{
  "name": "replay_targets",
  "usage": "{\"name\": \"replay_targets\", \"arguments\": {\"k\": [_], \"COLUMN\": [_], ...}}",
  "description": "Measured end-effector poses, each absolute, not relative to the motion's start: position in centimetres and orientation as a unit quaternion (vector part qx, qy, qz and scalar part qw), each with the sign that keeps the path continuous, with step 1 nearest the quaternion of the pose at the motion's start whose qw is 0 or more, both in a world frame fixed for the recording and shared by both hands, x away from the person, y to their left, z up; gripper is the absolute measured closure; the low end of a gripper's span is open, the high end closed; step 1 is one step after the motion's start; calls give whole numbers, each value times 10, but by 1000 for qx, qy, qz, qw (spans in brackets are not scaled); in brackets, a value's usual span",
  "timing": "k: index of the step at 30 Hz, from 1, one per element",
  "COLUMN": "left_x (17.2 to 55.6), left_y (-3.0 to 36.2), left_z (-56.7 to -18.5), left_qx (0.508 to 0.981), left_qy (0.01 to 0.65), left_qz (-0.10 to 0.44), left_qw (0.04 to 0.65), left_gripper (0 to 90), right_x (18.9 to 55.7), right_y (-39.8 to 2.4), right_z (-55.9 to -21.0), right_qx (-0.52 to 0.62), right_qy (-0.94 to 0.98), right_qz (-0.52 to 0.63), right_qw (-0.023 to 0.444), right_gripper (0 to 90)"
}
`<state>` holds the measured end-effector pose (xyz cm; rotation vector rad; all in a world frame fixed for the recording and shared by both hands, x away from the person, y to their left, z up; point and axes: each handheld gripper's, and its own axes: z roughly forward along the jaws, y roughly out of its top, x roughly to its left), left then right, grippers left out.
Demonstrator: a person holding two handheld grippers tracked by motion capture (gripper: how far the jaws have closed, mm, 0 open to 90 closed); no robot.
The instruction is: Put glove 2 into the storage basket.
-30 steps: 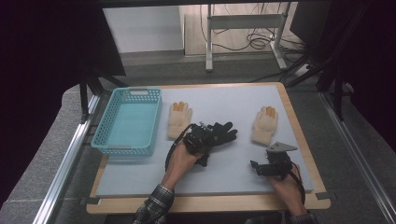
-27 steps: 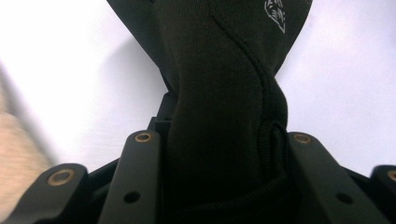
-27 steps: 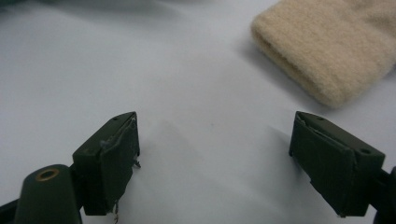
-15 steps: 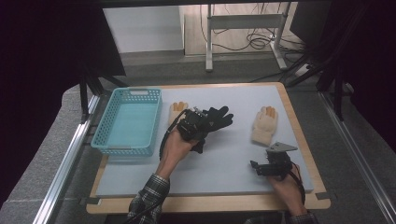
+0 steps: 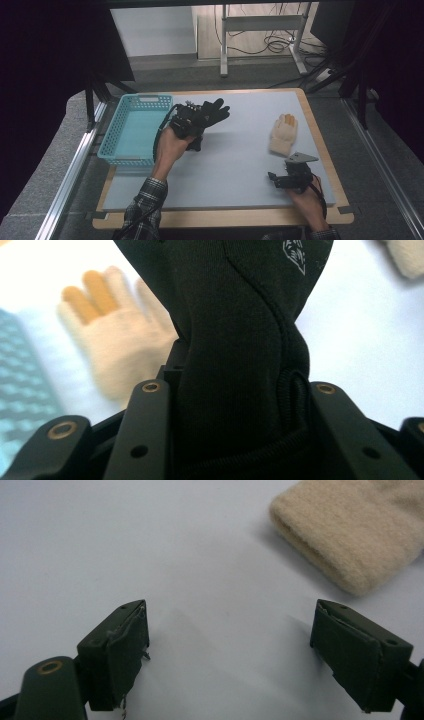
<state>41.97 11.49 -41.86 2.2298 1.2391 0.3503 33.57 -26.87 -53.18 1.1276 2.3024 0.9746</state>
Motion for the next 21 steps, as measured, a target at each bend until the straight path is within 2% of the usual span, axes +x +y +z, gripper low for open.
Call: {"name": "replay_targets", "arguments": {"k": [8, 21], "left_x": [424, 421], "left_y": [143, 219], "left_z": [-405, -400], "left_qx": [817, 781], "left_qy": [485, 545], "left_qz": [150, 184], "left_qw": [273, 243], "left_gripper": [618, 608], "right_x": [336, 336], "right_y": [-269, -269], "right_z": [-532, -532], "right_qx": [403, 403], "right_qy": [823, 823], "right_qz": [348, 348], "right_qw": [198, 198], "right_gripper": [152, 152]}}
